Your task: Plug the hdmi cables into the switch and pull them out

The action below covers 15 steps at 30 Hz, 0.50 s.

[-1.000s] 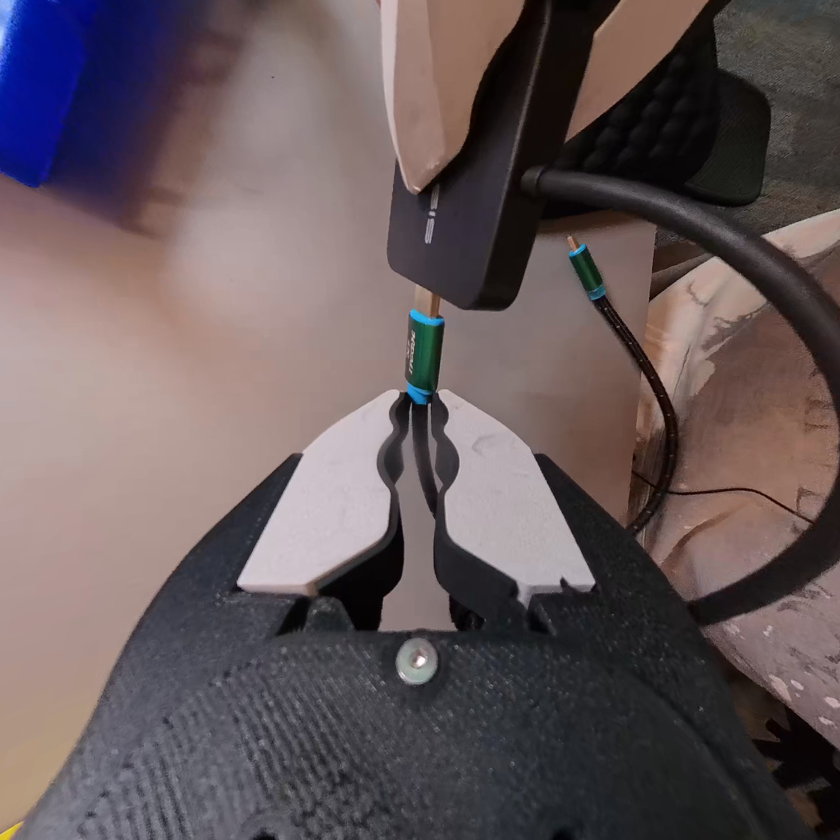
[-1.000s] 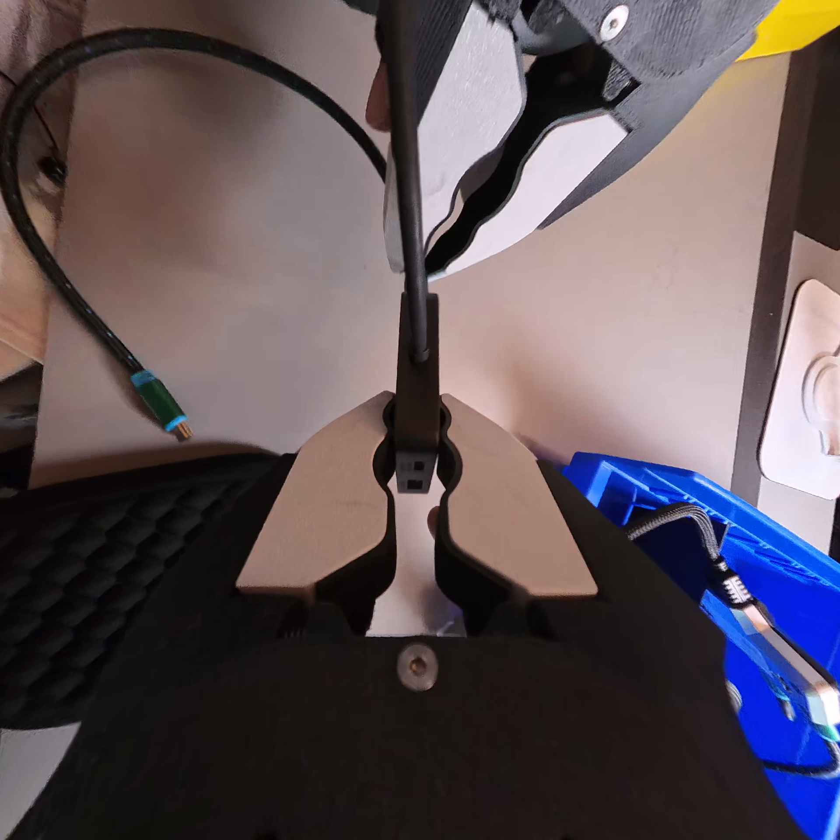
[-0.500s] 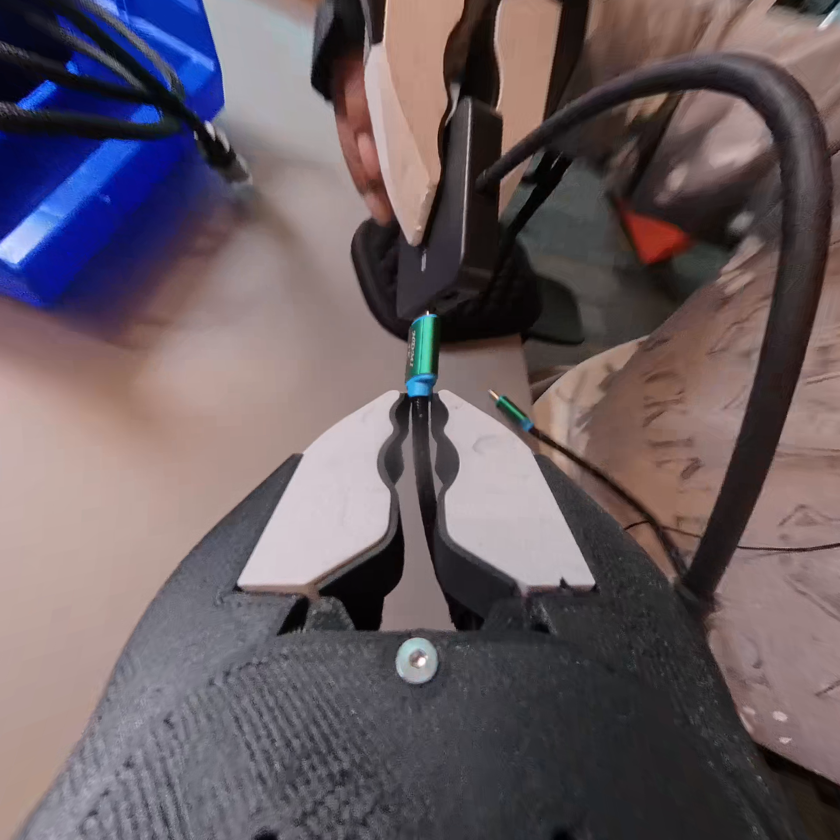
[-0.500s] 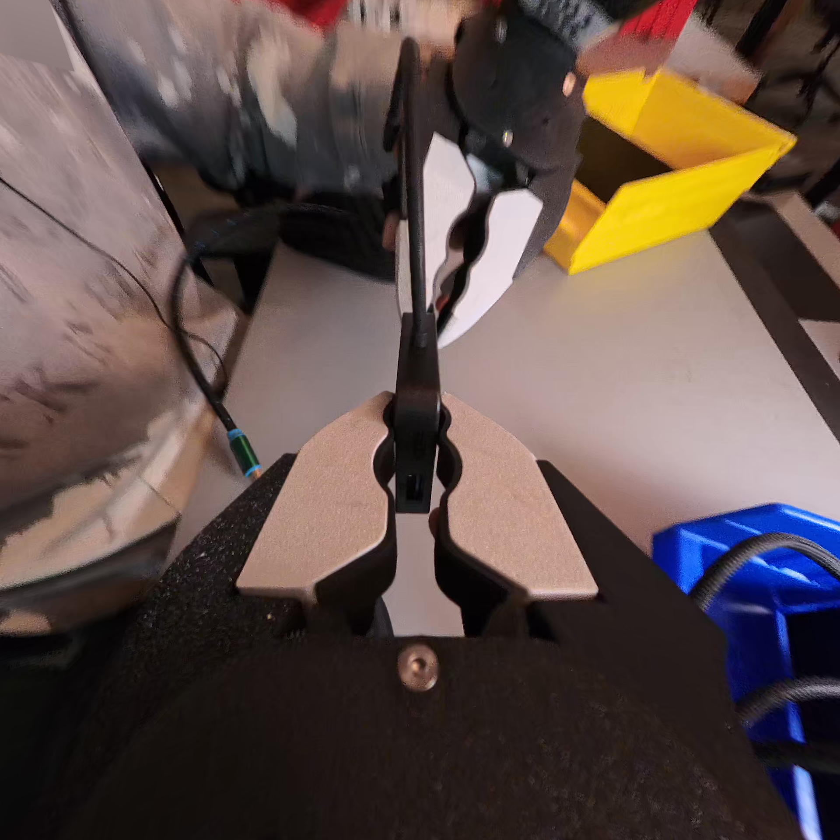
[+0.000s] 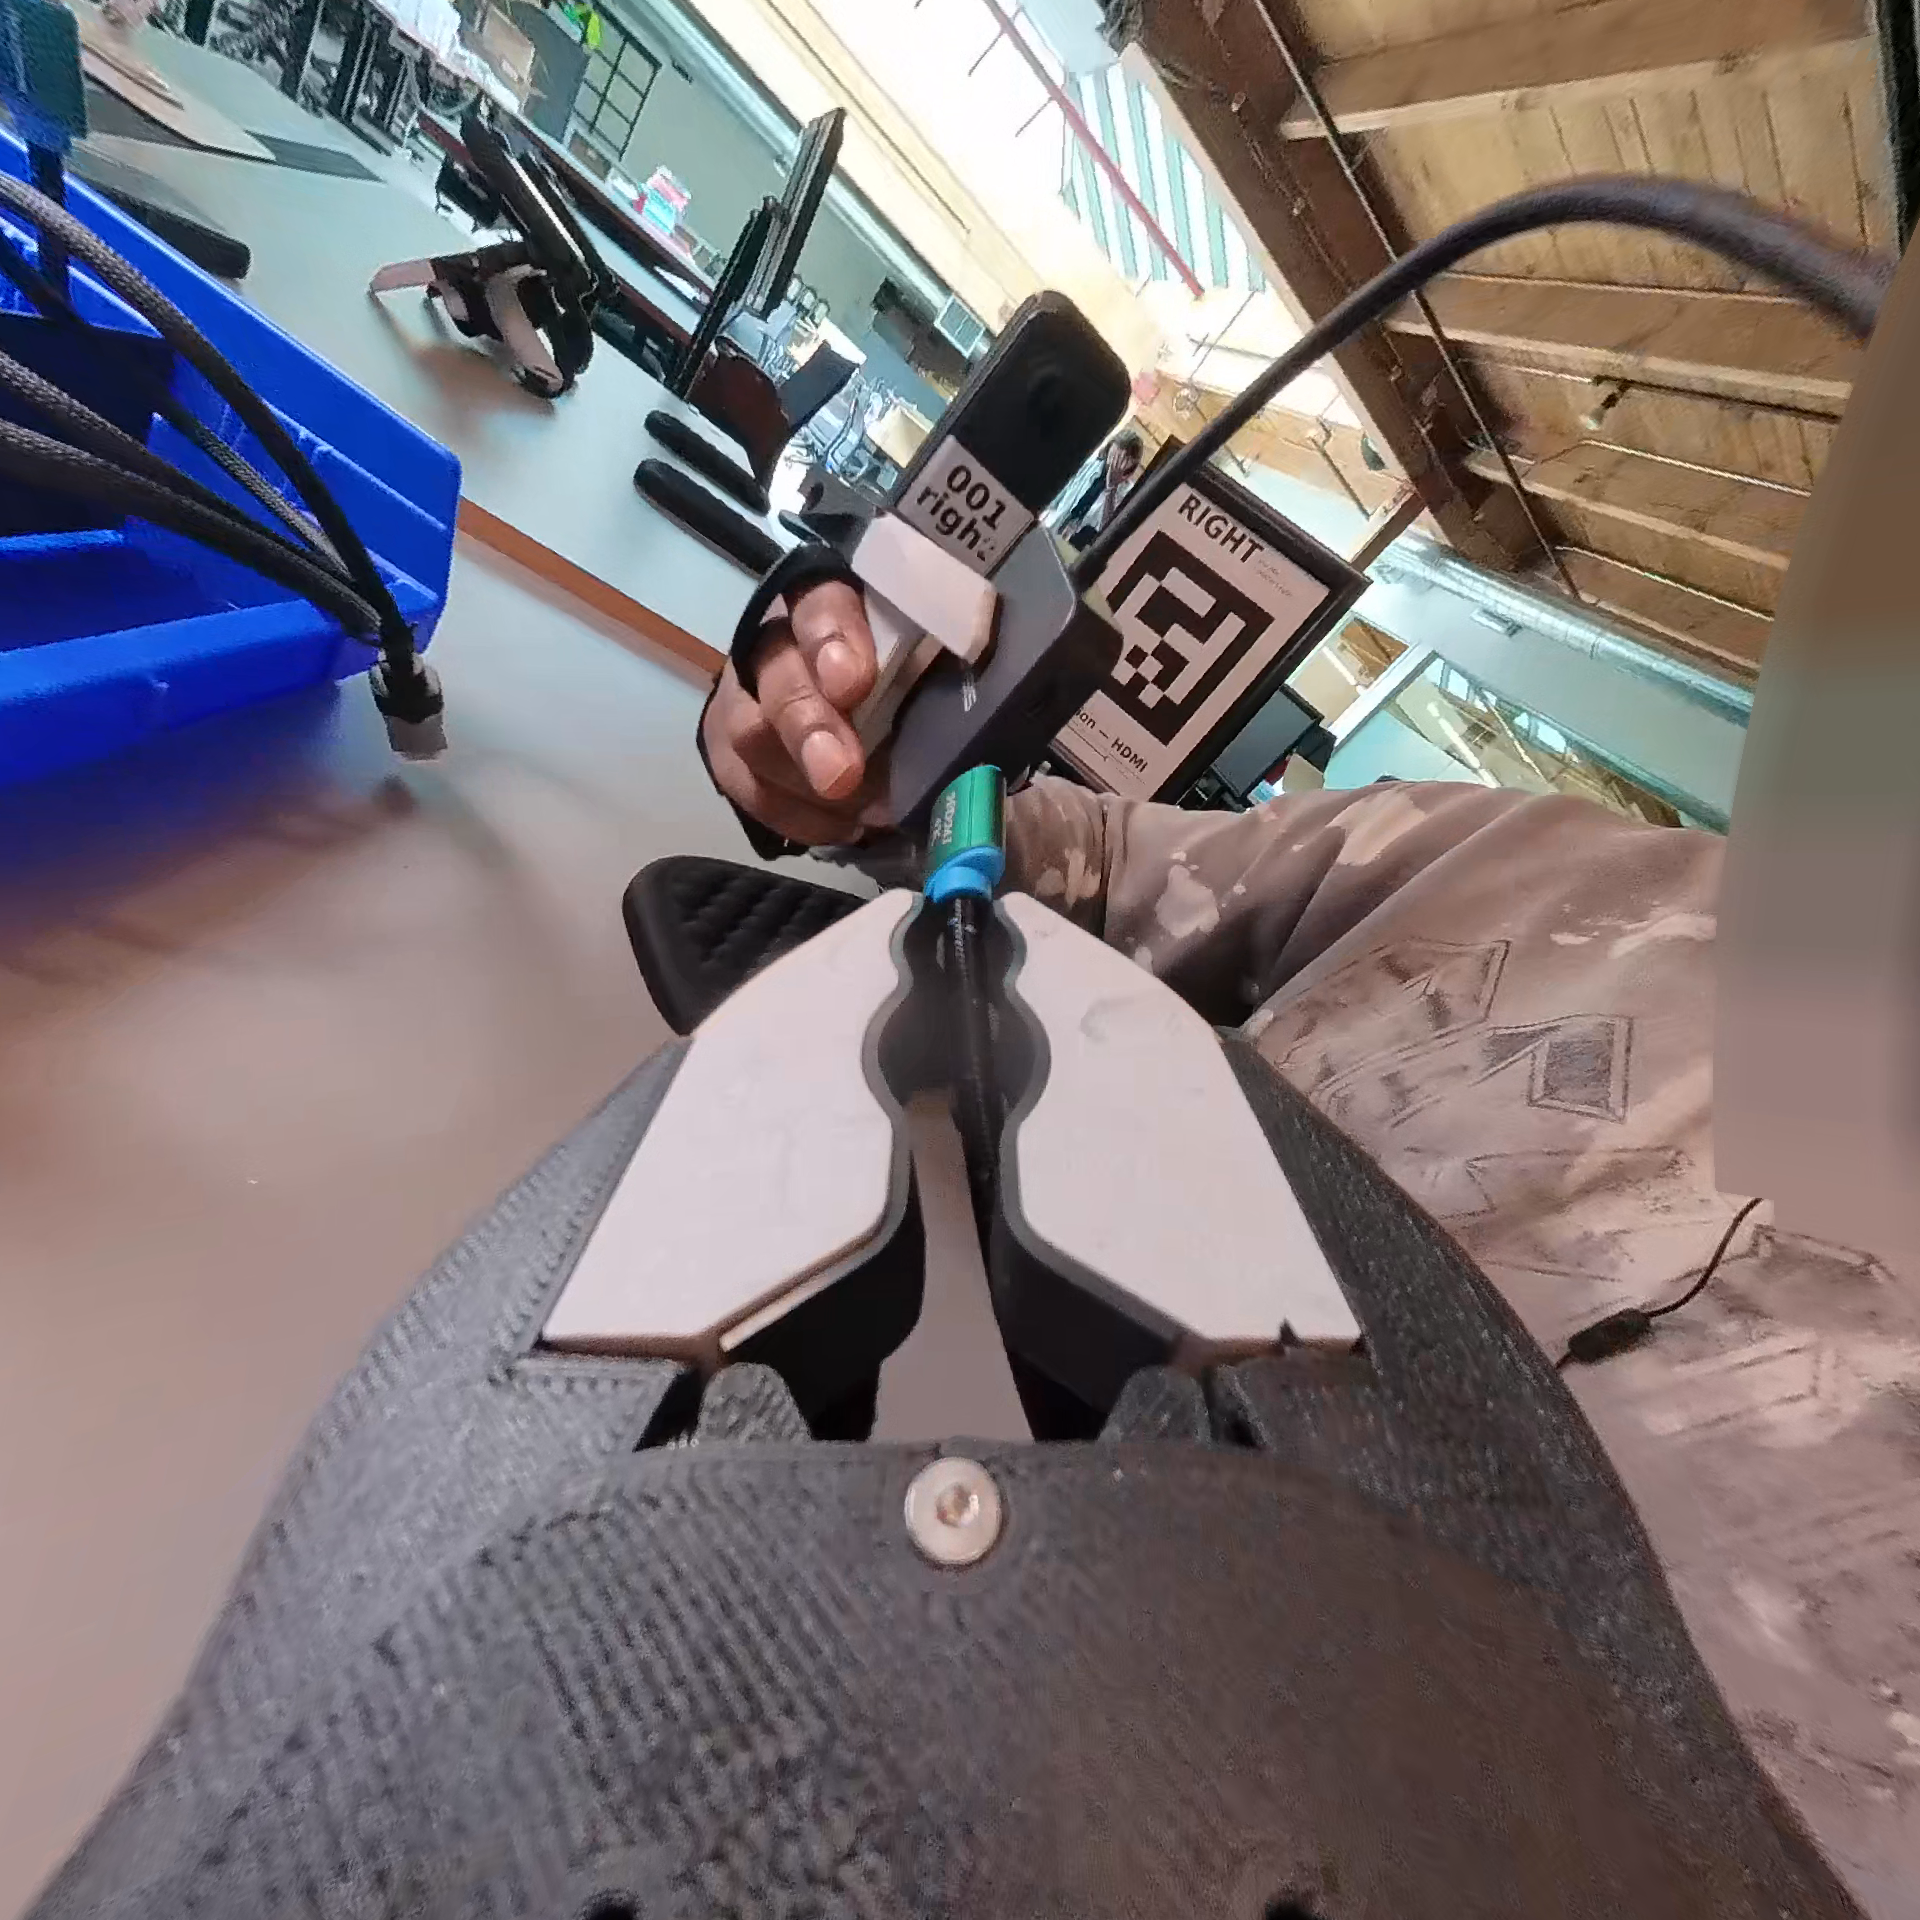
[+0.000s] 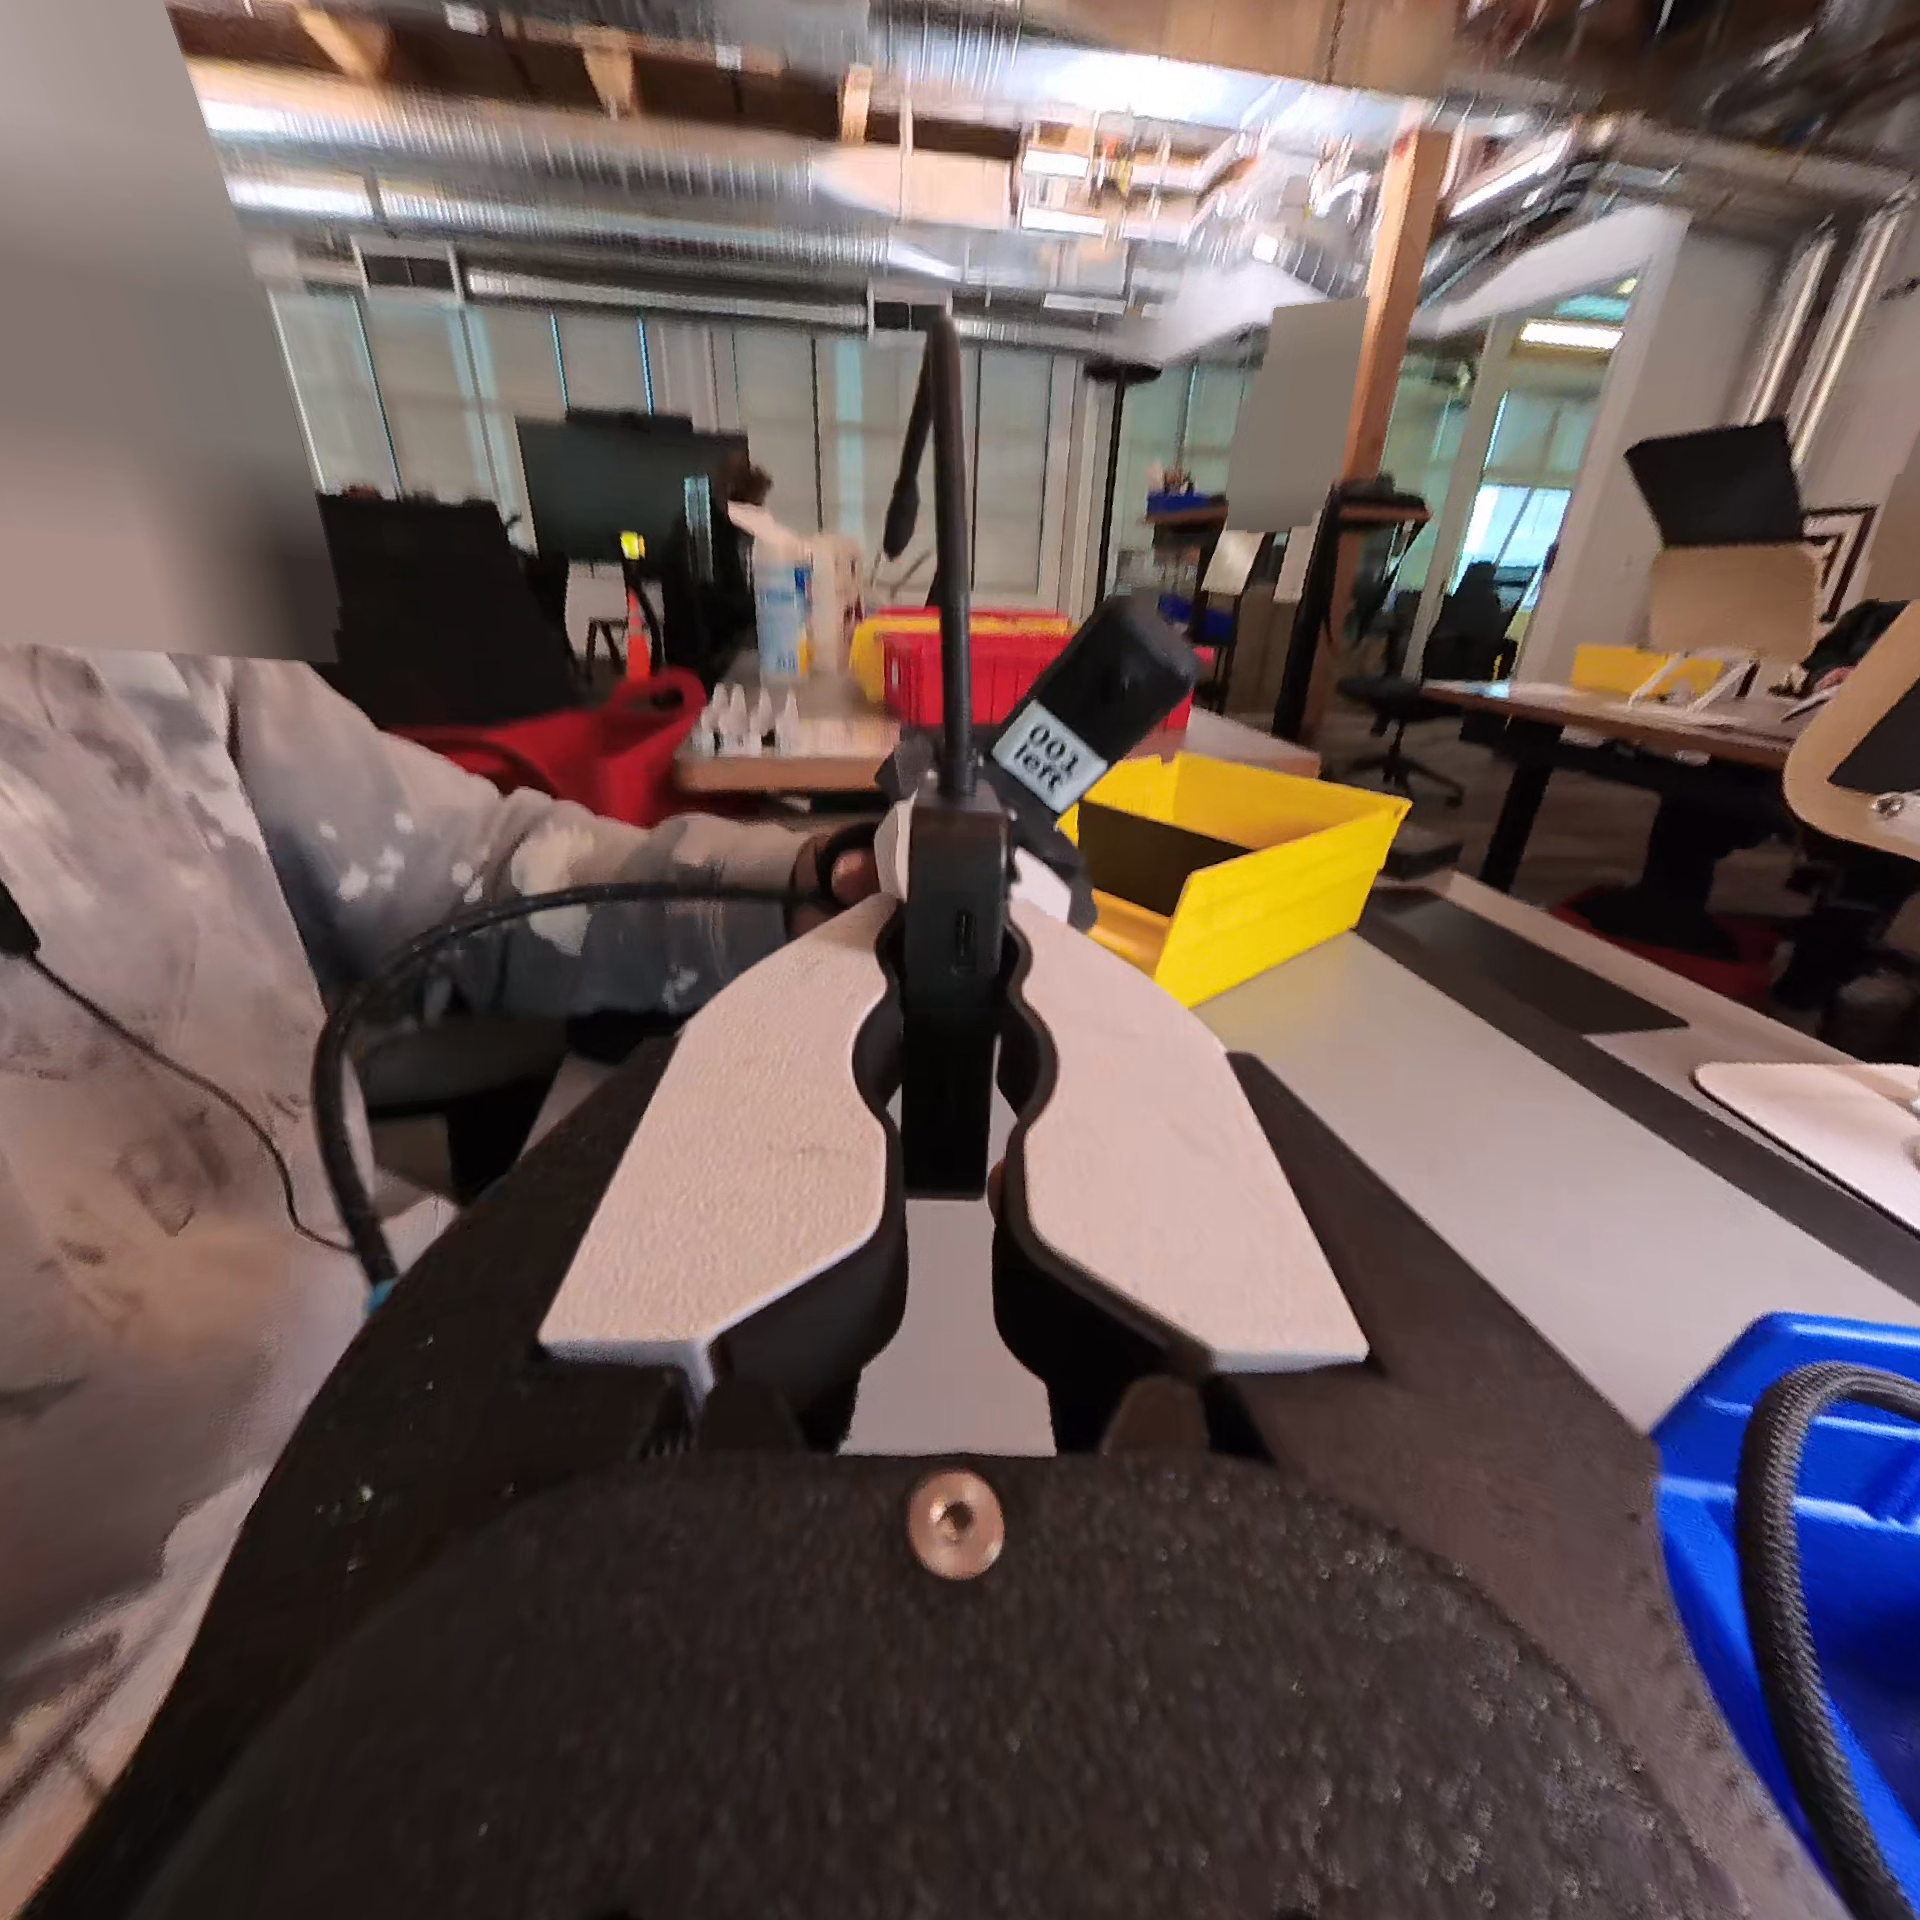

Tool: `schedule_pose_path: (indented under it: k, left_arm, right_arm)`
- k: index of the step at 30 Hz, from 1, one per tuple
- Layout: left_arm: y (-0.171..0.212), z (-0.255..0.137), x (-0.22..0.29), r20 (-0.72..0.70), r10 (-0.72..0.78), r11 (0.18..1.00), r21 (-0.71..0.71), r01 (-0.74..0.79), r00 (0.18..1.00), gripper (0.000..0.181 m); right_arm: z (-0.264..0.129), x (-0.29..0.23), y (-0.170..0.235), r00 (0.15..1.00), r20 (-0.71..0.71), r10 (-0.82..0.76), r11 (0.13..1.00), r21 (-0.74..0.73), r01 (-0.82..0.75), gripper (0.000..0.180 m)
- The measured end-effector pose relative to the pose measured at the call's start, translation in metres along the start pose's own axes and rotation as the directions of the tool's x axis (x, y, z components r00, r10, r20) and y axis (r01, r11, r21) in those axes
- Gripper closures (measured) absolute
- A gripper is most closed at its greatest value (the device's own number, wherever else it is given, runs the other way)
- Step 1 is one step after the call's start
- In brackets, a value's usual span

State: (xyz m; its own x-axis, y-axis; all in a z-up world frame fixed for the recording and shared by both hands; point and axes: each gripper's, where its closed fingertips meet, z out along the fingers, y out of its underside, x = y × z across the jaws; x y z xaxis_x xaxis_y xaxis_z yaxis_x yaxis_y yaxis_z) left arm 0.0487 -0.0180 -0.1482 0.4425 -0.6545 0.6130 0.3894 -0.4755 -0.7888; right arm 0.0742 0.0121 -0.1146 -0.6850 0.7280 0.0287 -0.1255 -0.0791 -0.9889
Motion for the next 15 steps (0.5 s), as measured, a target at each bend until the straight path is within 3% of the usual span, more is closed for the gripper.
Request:
schedule_pose_path:
  k: [3,7,11,15]
  left_arm:
    - [0.002,0.000,0.001,-0.001,-0.002,1.000,0.011,0.002,1.000,0.170]
    - [0.013,-0.002,-0.001,0.066,0.058,0.996,-0.076,-0.053,0.996,0.171]
    - [0.014,-0.002,-0.005,0.086,0.043,0.998,-0.049,-0.039,0.995,0.171]
    - [0.017,0.001,-0.005,0.080,0.032,0.999,-0.019,-0.030,0.996,0.172]
  right_arm:
    - [0.001,-0.001,0.000,1.000,0.010,0.024,0.999,0.043,-0.025,0.166]
    - [0.005,-0.007,0.010,0.999,0.032,-0.031,0.997,-0.067,0.033,0.166]
    - [0.006,-0.005,0.013,1.000,0.022,-0.018,0.996,-0.088,0.020,0.166]
    - [0.005,-0.006,0.012,0.999,0.000,0.053,0.999,-0.005,-0.053,0.165]
